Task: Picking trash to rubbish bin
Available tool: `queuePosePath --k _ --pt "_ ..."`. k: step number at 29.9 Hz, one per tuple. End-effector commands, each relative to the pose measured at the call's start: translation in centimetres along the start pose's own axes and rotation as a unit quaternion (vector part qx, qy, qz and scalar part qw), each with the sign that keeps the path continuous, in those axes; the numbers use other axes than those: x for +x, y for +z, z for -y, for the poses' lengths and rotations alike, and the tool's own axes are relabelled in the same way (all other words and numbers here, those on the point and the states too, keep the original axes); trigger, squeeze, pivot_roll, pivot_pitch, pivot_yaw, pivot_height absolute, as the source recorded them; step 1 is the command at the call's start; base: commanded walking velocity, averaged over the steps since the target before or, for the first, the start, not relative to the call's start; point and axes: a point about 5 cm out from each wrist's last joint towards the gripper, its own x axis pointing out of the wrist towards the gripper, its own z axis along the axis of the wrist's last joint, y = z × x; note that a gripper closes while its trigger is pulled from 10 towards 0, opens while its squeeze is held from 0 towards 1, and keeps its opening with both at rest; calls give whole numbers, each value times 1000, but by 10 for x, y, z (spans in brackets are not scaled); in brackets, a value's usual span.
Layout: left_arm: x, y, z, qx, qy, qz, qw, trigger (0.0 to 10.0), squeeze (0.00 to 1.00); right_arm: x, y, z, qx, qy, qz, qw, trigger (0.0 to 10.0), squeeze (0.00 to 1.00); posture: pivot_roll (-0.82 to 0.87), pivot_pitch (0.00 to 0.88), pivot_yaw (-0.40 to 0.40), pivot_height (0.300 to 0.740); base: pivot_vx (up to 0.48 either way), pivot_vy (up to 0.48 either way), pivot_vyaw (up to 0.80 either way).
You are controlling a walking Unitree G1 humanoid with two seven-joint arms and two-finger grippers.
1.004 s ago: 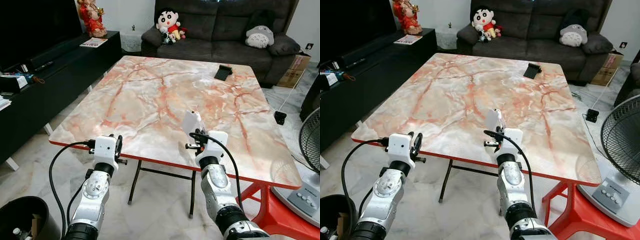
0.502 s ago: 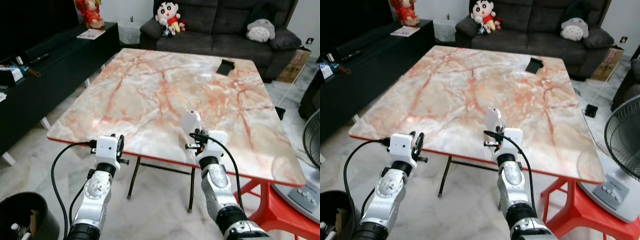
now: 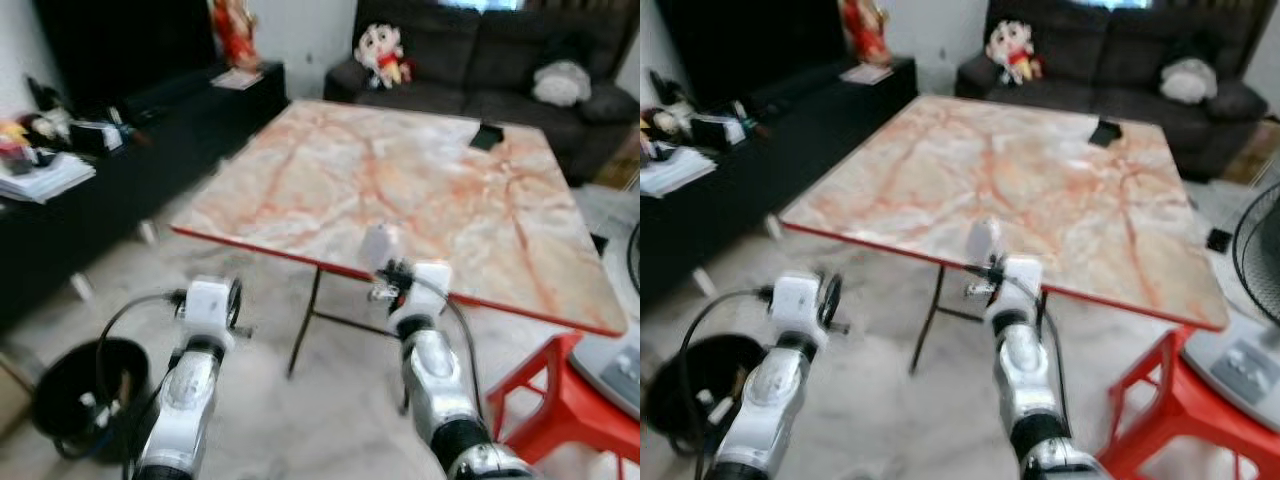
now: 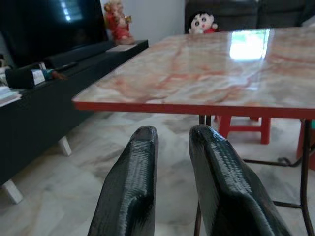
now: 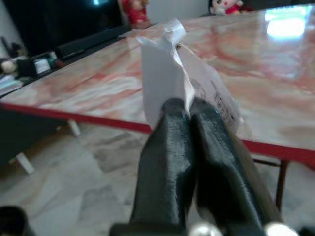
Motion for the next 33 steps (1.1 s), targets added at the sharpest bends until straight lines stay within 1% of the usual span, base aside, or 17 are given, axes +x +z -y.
queuePosePath --k 1,6,7,10,13,14,15,16,18,21,22,23,24,27,29,31,33 --pt "4 4 1 3 -3 5 1000 10000 0 2 3 4 -3 -5 2 1000 10000 0 14 0 -48 740 0 0 0" --pt "0 -9 0 -11 -2 -26 1000 10000 0 -1 -5 12 3 -18 -23 1000 10000 0 13 0 -49 740 0 0 0" --pt "-4 -21 -2 -21 4 -50 999 10000 0 -4 -14 18 13 -30 -51 998 10000 0 10 0 -50 740 0 0 0" --pt "-13 -40 -9 -39 23 -93 995 10000 0 -13 -29 31 35 -51 -97 993 10000 0 9 0 -52 740 0 0 0" --pt "-25 -60 -14 -24 28 -137 990 10000 0 -25 -46 44 49 -71 -144 986 10000 0 10 0 -55 740 0 0 0" --pt "-25 -60 -14 -24 28 -137 990 10000 0 -25 -46 44 49 -71 -144 986 10000 0 10 0 -55 740 0 0 0" --pt "-35 -74 -16 -20 30 -173 984 10000 0 -35 -58 53 47 -83 -175 980 10000 0 11 0 -57 740 0 0 0" --pt "-35 -74 -16 -20 30 -173 984 10000 0 -35 -58 53 47 -83 -175 980 10000 0 11 0 -57 740 0 0 0" --pt "-45 -87 -19 -22 34 -209 977 10000 0 -48 -70 62 38 -98 -212 972 10000 0 13 0 -58 740 0 0 0" --pt "-49 -92 -20 -24 37 -221 974 10000 0 -52 -74 66 37 -103 -224 968 10000 0 13 0 -58 740 0 0 0" --pt "-58 -102 -22 -28 41 -249 967 10000 0 -61 -82 69 40 -103 -241 964 10000 0 13 0 -58 740 0 0 463" --pt "-77 -118 -23 -32 45 -297 953 10000 0 -76 -94 74 29 -103 -271 957 10000 0 13 0 -56 740 0 0 800" --pt "-84 -124 -23 -32 47 -316 947 10000 0 -81 -98 75 23 -103 -283 953 10000 0 12 0 -56 740 0 0 800" --pt "-99 -135 -21 -30 46 -353 934 10000 0 -92 -108 75 17 -106 -314 943 10000 0 10 0 -56 740 0 0 800" --pt "-113 -144 -20 -35 50 -385 921 10000 0 -103 -117 73 14 -106 -339 935 10000 0 10 0 -54 740 0 0 800" --pt "-116 -146 -19 -37 51 -391 918 10000 0 -105 -119 73 14 -105 -345 933 10000 0 10 0 -54 740 0 0 800" --pt "-123 -150 -18 -36 52 -404 913 10000 0 -114 -125 73 -2 -104 -369 924 10000 0 17 0 -55 740 0 0 800"
